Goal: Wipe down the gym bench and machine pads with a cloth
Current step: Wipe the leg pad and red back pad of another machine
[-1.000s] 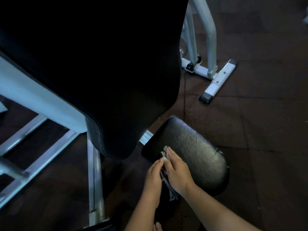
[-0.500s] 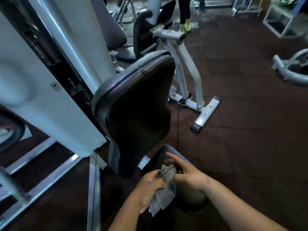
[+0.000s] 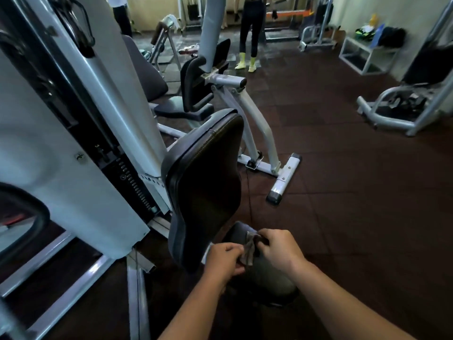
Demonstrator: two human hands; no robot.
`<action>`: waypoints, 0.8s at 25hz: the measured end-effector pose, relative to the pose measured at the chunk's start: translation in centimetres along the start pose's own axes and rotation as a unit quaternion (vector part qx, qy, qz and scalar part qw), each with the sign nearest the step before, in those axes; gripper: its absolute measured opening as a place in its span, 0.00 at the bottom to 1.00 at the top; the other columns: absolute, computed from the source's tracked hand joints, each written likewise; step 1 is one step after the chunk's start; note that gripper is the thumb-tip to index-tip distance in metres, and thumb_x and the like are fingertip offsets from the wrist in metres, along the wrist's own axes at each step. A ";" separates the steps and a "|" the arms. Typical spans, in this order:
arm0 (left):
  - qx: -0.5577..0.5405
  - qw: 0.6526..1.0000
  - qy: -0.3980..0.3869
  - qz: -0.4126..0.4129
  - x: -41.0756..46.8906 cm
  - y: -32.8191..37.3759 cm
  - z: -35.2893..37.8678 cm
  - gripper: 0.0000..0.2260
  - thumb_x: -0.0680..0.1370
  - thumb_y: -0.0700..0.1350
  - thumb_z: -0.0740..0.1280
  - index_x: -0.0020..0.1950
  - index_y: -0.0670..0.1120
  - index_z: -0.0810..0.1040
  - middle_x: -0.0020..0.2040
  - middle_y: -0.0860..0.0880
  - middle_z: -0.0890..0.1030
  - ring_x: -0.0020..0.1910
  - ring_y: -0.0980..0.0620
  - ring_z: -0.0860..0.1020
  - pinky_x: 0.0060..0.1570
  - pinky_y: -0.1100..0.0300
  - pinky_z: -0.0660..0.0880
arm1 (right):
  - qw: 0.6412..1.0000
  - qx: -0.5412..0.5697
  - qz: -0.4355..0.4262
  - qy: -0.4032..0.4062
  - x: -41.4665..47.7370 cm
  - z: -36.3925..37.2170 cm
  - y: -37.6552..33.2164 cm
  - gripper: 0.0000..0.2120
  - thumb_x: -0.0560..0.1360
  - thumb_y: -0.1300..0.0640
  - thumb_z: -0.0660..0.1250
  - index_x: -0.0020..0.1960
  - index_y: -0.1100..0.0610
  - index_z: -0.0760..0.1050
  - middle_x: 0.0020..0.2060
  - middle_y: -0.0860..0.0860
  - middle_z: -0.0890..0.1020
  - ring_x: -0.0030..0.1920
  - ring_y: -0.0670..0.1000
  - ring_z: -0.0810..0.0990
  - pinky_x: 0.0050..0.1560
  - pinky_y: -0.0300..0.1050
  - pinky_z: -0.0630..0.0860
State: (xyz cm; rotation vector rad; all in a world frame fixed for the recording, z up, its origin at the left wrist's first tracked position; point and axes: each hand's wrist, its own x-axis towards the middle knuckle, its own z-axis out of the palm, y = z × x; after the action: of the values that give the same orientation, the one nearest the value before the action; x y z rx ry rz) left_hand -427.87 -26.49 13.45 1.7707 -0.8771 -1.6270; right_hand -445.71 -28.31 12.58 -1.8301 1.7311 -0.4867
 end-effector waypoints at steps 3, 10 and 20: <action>-0.047 0.999 -0.002 -0.026 -1.5 0.6 2.2 0.11 0.80 0.34 0.67 0.41 0.42 0.85 0.39 0.42 0.85 0.37 0.49 0.84 0.35 0.56 0.82 | 0.998 0.054 0.044 -0.010 -2.4 0.9 0.2 0.18 0.77 0.48 0.63 0.64 0.45 0.81 0.55 0.47 0.86 0.56 0.49 0.84 0.57 0.50 0.80; 0.000 0.995 -0.076 -0.058 -3.4 2.4 5.8 0.10 0.81 0.46 0.66 0.48 0.45 0.86 0.40 0.50 0.86 0.40 0.51 0.80 0.40 0.57 0.73 | 0.997 0.064 0.033 -0.031 -6.2 -1.9 2.8 0.40 0.71 0.47 0.72 0.81 0.48 0.62 0.71 0.42 0.71 0.72 0.44 0.70 0.71 0.37 0.67; 0.395 0.878 -0.187 0.198 -5.0 4.3 20.5 0.08 0.74 0.55 0.68 0.47 0.56 0.85 0.45 0.57 0.86 0.49 0.57 0.82 0.49 0.58 0.77 | 0.968 0.107 0.147 0.173 -15.5 -15.5 14.5 0.11 0.76 0.59 0.71 0.55 0.48 0.83 0.46 0.43 0.84 0.48 0.44 0.82 0.48 0.41 0.76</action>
State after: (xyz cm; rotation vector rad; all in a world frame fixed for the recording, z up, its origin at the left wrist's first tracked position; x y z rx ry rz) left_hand -448.84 -24.78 17.98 1.5722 -2.1721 -1.4366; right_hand -468.10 -15.38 17.41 -1.3652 2.0460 -0.8701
